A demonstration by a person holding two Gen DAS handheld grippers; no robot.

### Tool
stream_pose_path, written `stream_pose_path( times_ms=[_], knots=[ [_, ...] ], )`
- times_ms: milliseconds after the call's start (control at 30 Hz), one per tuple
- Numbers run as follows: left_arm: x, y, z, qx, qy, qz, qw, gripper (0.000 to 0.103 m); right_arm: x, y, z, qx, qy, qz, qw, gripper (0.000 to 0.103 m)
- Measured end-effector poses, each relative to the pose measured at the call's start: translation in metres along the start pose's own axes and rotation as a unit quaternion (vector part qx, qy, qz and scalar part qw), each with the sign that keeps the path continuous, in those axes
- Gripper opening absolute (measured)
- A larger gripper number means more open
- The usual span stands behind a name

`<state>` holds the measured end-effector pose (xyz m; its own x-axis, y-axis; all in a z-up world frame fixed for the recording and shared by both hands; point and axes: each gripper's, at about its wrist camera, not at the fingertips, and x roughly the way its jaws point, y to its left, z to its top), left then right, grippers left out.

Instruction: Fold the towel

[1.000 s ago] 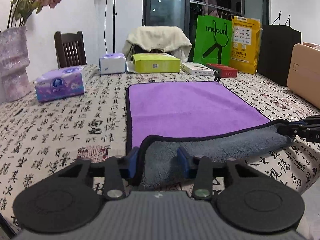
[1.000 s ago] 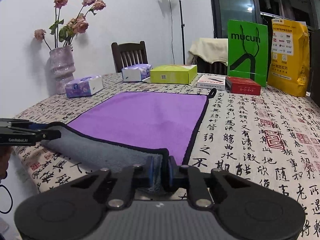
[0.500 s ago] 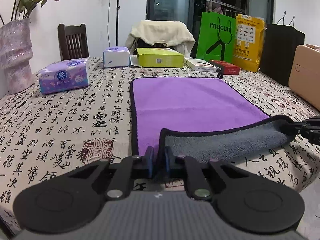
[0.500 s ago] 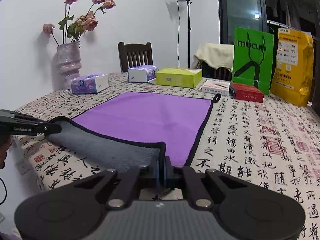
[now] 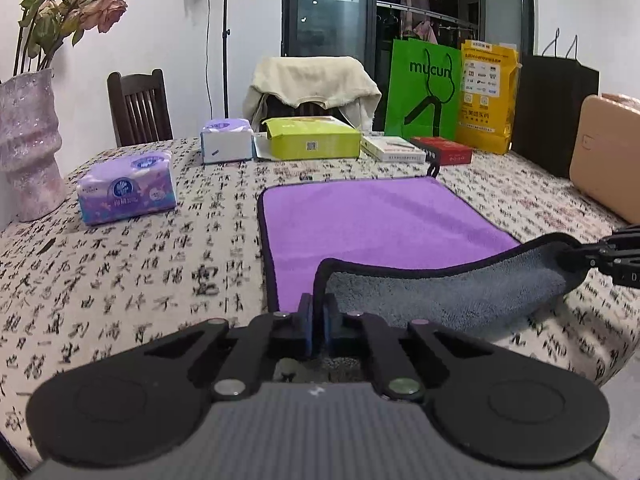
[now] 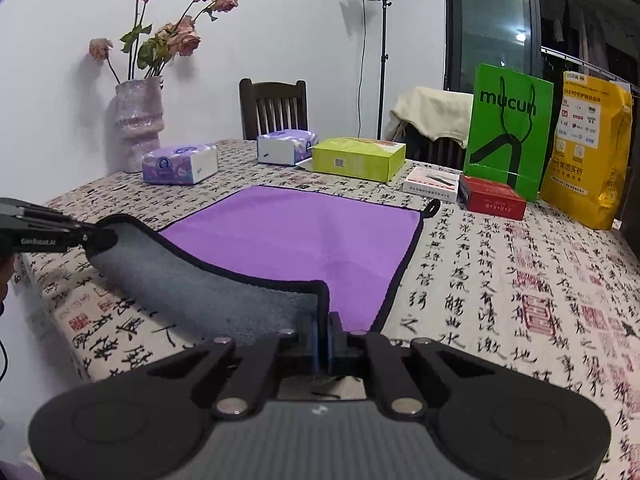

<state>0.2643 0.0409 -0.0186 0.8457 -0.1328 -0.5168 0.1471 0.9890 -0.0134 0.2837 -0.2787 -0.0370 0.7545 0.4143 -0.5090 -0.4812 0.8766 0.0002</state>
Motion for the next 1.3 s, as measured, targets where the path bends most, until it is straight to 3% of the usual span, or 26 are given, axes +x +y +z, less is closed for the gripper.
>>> stream_pose_path(
  times_ms=[700, 1300],
  knots=[
    [0.023, 0.025, 0.085, -0.034, 0.006, -0.032, 0.9989, 0.006, 0.018, -0.044, 0.075, 0.023, -0.011, 0.036, 0.999, 0.004],
    [0.106, 0.05, 0.132, -0.05, 0.026, -0.04, 0.9976, 0.006, 0.093, -0.088, 0.125, 0.036, -0.011, 0.041, 0.998, 0.004]
  ],
)
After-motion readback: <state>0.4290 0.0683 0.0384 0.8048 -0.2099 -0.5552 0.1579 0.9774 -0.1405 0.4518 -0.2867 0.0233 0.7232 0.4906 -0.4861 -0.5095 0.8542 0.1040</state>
